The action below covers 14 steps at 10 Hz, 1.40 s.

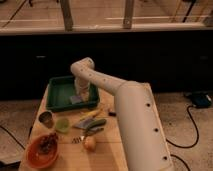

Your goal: Wipe tray with sponge

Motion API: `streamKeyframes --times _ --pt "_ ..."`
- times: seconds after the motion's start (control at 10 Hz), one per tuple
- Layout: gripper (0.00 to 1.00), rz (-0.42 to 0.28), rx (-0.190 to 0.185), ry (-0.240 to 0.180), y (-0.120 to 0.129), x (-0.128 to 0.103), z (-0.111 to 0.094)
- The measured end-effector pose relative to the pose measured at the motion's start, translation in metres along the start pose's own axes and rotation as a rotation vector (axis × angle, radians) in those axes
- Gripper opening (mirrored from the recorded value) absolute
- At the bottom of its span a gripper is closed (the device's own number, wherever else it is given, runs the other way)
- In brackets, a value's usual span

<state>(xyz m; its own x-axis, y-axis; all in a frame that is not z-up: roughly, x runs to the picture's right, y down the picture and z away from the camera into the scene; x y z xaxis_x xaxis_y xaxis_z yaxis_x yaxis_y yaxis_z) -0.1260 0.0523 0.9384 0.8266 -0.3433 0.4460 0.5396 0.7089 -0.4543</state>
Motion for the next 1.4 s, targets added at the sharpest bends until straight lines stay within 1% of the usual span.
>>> streamKeyframes --times 0.1,0.2,0.3,0.5,0.7,0.8,0.9,1.1,1.4 --pt "0.02 0.019 -0.003 0.012 0.005 0.010 -0.001" --pt "0.02 0.047 -0.007 0.034 0.008 0.027 -0.003" --pt "0.02 0.054 -0.002 0.041 0.004 0.031 -0.002" --pt "0.02 0.044 0.008 0.046 -0.018 0.037 0.001" --pt "0.02 0.016 0.010 0.033 -0.029 0.026 0.005" --pt "0.02 -0.011 0.014 0.016 -0.038 0.016 0.008" --pt "0.02 -0.023 0.019 0.007 -0.041 0.015 0.008" --pt "0.02 -0.019 0.019 0.010 -0.040 0.019 0.008" --pt "0.02 -0.021 0.019 0.010 -0.040 0.017 0.008"
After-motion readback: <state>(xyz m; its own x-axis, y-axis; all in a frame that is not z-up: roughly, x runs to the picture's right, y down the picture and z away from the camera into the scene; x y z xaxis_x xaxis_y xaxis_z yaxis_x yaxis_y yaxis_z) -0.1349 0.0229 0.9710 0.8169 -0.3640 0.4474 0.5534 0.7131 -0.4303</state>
